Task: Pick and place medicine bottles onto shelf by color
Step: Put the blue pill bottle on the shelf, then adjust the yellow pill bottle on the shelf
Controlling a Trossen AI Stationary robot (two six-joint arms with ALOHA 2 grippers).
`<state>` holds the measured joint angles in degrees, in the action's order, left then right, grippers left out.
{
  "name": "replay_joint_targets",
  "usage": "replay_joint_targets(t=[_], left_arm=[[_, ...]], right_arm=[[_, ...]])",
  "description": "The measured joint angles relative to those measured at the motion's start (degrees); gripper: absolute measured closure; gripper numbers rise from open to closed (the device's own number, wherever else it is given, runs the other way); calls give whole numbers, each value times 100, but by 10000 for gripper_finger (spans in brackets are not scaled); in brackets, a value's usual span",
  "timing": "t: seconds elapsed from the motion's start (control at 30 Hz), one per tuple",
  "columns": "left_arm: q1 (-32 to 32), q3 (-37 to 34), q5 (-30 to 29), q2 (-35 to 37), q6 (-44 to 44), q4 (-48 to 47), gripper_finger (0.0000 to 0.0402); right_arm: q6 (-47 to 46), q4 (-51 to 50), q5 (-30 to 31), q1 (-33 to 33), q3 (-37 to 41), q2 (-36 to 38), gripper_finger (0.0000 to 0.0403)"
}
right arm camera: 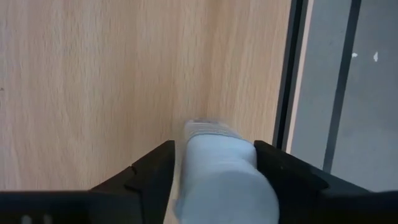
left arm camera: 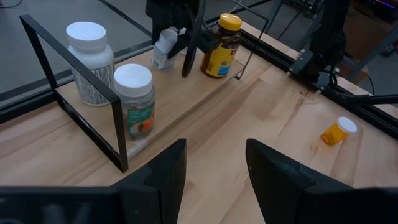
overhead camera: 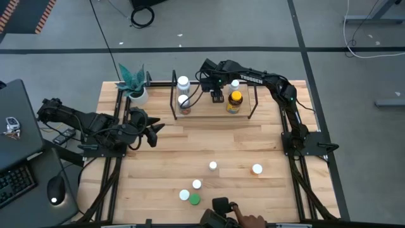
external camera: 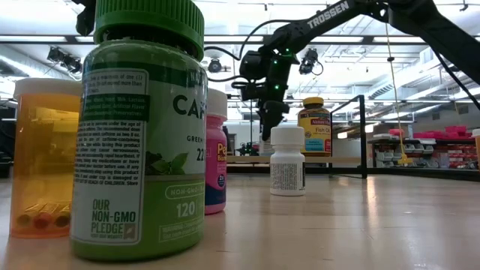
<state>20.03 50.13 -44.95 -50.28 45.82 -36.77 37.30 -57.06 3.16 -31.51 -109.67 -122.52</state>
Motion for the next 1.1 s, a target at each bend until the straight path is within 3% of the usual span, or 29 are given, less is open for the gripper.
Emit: replay_joint_targets(t=[0.4,0.67,1.1], left_arm=[[0,0,2,0,2,2,228],[2,0,17,0,0,0,228],[0,0,17,0,4,15,228]], right_arm=[[-130,-43,389,30,2,23,128],[-532,-205,429,86,-7,216,126],[-778,521,288,101,3,249,129]])
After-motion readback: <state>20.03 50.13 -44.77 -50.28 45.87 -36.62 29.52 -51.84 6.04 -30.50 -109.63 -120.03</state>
